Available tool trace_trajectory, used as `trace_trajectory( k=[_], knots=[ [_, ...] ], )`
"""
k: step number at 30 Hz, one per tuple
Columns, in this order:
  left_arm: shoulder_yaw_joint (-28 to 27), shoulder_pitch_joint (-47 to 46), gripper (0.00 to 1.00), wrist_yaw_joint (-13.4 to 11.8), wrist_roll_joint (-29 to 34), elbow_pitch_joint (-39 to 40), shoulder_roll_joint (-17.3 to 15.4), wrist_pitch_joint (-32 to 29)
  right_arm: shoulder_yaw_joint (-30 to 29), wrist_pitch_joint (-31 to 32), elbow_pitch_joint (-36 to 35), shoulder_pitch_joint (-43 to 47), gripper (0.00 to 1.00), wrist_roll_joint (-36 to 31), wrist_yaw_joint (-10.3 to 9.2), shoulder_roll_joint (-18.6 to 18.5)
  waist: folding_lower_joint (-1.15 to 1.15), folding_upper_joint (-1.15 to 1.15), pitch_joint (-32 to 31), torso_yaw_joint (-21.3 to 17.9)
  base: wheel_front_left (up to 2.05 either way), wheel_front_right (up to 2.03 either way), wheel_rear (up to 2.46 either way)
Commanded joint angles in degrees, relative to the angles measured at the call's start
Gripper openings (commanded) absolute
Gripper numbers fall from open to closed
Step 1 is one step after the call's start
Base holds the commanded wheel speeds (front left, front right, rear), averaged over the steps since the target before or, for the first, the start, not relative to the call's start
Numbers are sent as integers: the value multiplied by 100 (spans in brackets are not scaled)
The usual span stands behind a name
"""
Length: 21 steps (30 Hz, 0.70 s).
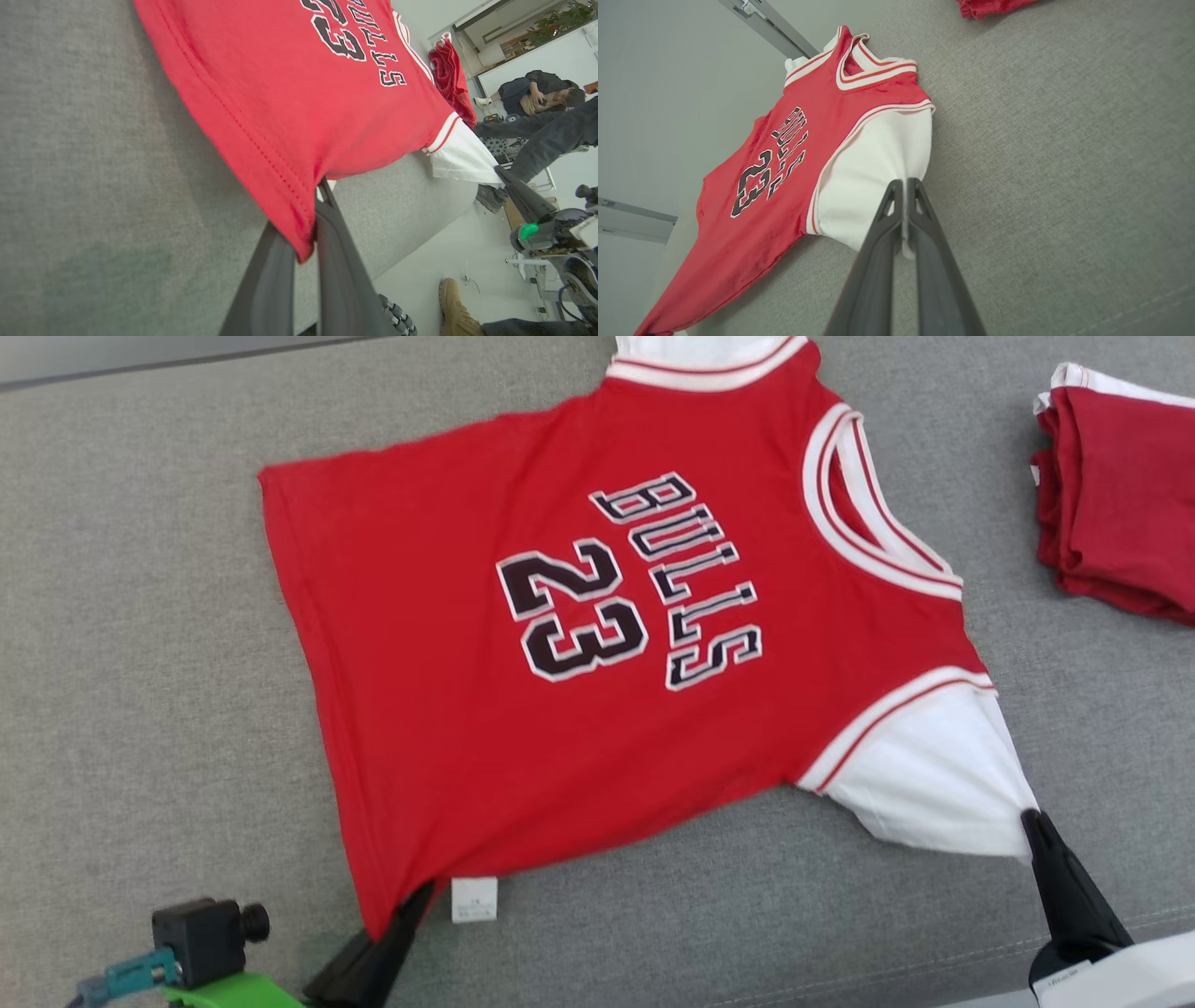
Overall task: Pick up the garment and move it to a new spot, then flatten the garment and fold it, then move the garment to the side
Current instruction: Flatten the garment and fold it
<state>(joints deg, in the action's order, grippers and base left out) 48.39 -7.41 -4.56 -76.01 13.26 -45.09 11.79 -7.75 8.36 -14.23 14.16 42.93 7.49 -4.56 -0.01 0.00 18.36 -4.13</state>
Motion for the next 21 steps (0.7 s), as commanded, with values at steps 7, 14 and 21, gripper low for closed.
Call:
trace_trajectory(
  k=[7,14,21],
  knots=[
    [-111,145,0,26,-569,121,245,-108,-226,246,74,-214,0,-104,0,12,1,0,-42,166,0,0,0],
    [-395,-594,0,-500,-1231,0,345,-891,-439,985,216,-1462,0,-412,-1,-259,1,0,98,224,0,0,0],
    [-710,-1407,0,-1178,-1778,27,383,-1628,-265,1965,552,-2805,0,-952,-1,-455,1,0,352,300,0,0,0]
  ],
)
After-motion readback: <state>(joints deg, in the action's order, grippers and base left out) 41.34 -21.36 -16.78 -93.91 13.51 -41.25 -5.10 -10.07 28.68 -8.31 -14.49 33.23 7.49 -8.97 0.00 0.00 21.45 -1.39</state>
